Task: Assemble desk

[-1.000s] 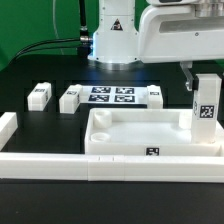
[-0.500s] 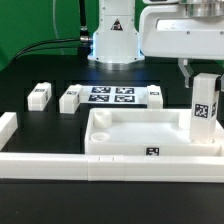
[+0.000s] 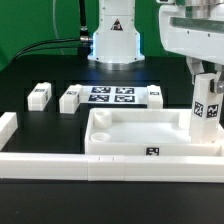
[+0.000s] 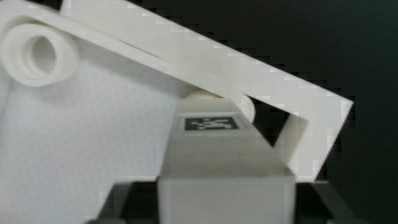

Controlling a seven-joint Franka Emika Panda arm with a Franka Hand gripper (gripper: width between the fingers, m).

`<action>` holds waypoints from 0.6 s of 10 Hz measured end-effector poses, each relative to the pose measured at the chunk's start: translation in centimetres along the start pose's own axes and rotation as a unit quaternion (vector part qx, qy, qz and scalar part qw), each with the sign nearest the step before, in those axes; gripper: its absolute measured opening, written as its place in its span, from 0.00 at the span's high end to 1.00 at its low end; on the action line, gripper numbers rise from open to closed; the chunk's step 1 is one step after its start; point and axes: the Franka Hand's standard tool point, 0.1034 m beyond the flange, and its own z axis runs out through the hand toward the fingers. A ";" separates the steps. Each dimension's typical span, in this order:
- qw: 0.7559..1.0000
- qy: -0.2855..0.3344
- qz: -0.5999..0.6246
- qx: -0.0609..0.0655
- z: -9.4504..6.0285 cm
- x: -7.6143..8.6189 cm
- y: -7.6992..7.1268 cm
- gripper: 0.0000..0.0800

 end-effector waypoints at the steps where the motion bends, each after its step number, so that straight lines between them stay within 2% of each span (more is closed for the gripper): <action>1: 1.000 -0.001 0.008 0.000 0.0 0.0 0.0 0.64; 2: 1.000 -0.001 -0.007 0.000 0.0 0.0 0.0 0.55; 3: 1.000 -0.001 -0.029 0.000 0.0 -0.1 0.0 0.32; 4: 0.998 0.001 -0.068 -0.008 -0.1 -0.1 0.0 0.32; 5: 0.996 0.000 -0.083 -0.007 -0.1 -0.1 0.0 0.21; 6: 0.991 0.000 -0.136 -0.007 -0.1 -0.1 0.0 0.20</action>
Offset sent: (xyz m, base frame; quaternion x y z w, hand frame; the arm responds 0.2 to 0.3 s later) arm 0.0087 -0.0073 0.0086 -0.0647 0.0489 -0.2138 0.9735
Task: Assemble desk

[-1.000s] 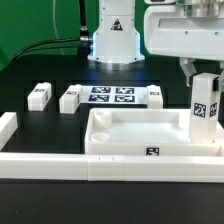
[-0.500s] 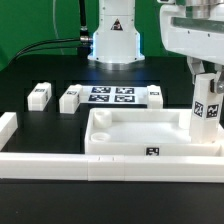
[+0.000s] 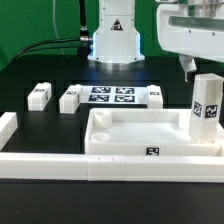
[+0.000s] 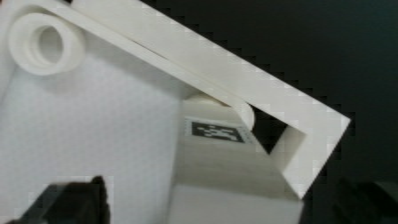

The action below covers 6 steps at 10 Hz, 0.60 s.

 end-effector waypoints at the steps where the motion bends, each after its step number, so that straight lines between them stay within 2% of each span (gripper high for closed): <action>1: 0.999 0.000 -0.036 0.000 0.0 0.0 0.0 0.20; 4: 0.976 0.009 -0.217 -0.012 -0.2 0.3 0.1 0.19; 6: 0.948 0.008 -0.319 -0.012 -0.4 0.5 -0.4 0.19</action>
Offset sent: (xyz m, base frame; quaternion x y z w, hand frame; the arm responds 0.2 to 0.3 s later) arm 0.0073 -0.0068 0.0030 -0.0432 0.0189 -0.3162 0.9475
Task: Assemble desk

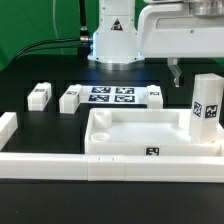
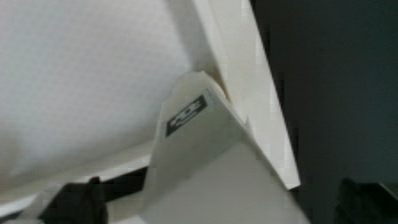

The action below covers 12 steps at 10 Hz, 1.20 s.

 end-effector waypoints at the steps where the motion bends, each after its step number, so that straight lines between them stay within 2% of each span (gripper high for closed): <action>1: 1.000 0.001 -0.031 -0.001 -0.1 0.1 -0.2 0.19; 2: 0.995 0.004 -0.102 -0.008 -0.1 0.1 -0.3 0.19; 3: 0.990 0.003 -0.139 -0.010 -0.2 0.2 -0.4 0.19; 4: 0.978 0.005 -0.209 -0.017 -0.3 0.4 -0.3 0.19; 6: 0.967 0.005 -0.253 -0.020 -0.2 0.5 -0.1 0.19; 7: 0.967 0.005 -0.253 -0.020 -0.2 0.5 -0.1 0.33; 8: 0.967 0.004 -0.253 -0.020 -0.2 0.5 -0.1 0.33; 9: 0.967 0.004 -0.253 -0.020 -0.2 0.5 -0.1 0.60; 12: 0.973 0.005 -0.231 -0.019 -0.2 0.5 -0.1 0.64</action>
Offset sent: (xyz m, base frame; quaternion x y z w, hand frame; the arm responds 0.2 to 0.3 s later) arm 0.0098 0.0001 0.0028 -0.0467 -0.0095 -0.2702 0.9616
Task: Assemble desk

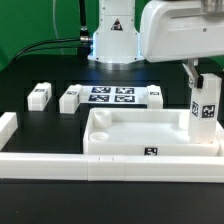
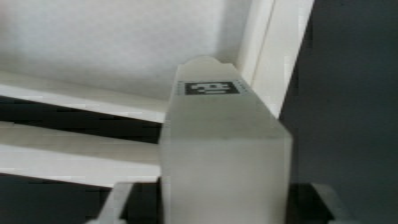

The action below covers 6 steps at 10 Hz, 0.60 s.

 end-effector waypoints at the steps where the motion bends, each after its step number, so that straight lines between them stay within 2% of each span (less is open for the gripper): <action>1: 0.999 0.000 0.052 0.004 0.0 0.0 0.0 0.64; 4: 0.976 -0.002 0.218 0.003 0.0 -0.1 0.1 0.64; 6: 0.949 -0.008 0.315 -0.003 -0.1 -0.6 1.1 0.64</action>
Offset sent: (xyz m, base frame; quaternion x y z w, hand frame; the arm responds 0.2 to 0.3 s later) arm -0.0109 0.0072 -0.0020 -0.0026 -0.0103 0.2814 0.9595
